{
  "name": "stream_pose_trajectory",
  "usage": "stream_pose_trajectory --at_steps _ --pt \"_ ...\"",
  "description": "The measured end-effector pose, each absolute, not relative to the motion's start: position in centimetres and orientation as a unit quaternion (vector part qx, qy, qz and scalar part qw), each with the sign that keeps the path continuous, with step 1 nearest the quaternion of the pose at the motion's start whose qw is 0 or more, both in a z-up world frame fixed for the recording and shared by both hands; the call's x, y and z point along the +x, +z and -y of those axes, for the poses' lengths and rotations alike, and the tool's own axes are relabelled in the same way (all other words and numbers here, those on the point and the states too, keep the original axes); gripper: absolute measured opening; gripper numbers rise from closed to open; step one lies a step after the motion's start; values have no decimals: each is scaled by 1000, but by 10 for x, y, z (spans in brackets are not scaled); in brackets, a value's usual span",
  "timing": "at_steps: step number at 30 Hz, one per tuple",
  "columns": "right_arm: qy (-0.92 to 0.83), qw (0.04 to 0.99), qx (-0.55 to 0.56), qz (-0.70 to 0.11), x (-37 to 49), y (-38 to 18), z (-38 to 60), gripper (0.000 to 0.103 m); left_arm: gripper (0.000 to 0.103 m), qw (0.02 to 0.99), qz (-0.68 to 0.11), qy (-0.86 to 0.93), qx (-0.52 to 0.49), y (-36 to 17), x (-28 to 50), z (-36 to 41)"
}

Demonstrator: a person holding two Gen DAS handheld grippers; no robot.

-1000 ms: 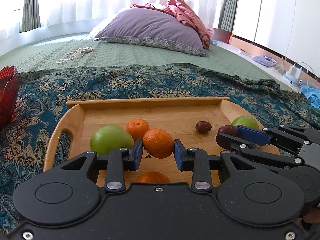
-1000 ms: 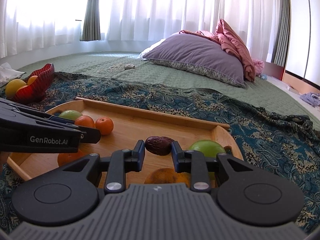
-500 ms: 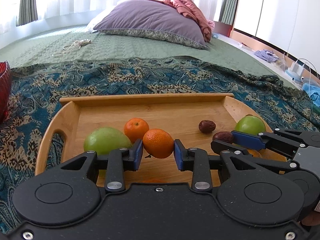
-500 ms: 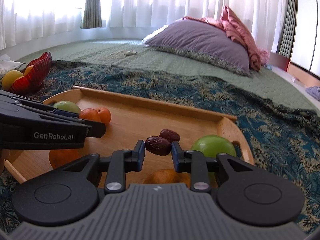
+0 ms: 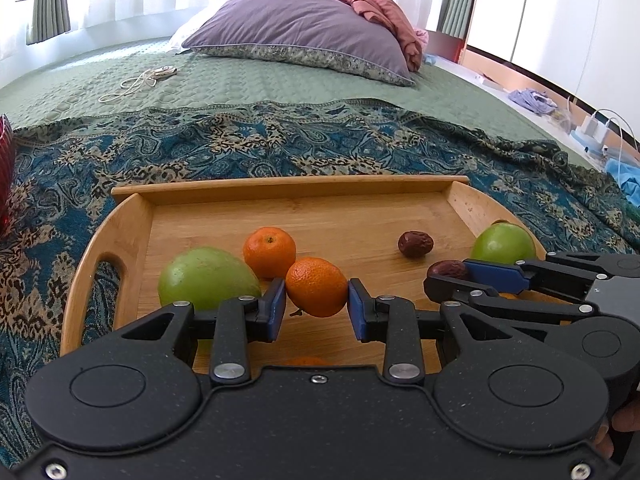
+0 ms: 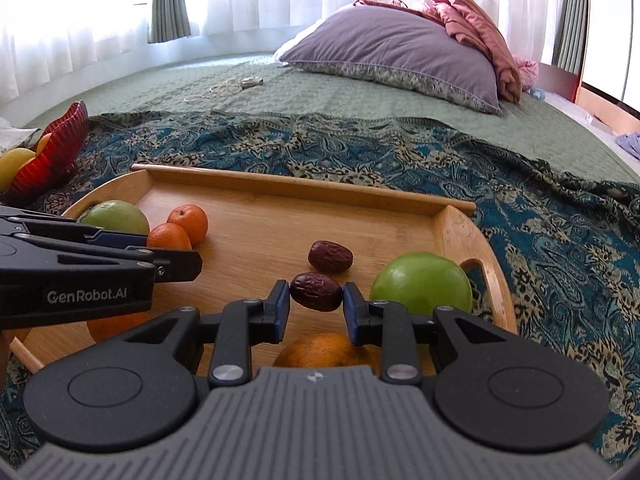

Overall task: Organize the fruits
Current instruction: 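Lift the tangerine and date and carry both grippers over the tray, then lower the tangerine and date onto the tray and open both grippers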

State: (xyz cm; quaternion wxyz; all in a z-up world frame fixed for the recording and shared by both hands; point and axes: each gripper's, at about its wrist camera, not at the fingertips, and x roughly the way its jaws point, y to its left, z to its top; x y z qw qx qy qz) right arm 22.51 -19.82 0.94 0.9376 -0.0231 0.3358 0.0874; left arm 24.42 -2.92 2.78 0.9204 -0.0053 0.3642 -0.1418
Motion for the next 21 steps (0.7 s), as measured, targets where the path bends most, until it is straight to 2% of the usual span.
stream_pose_trajectory --at_steps 21 --pt "87 930 -36 -356 234 9 195 39 31 916 -373 -145 -7 23 245 30"
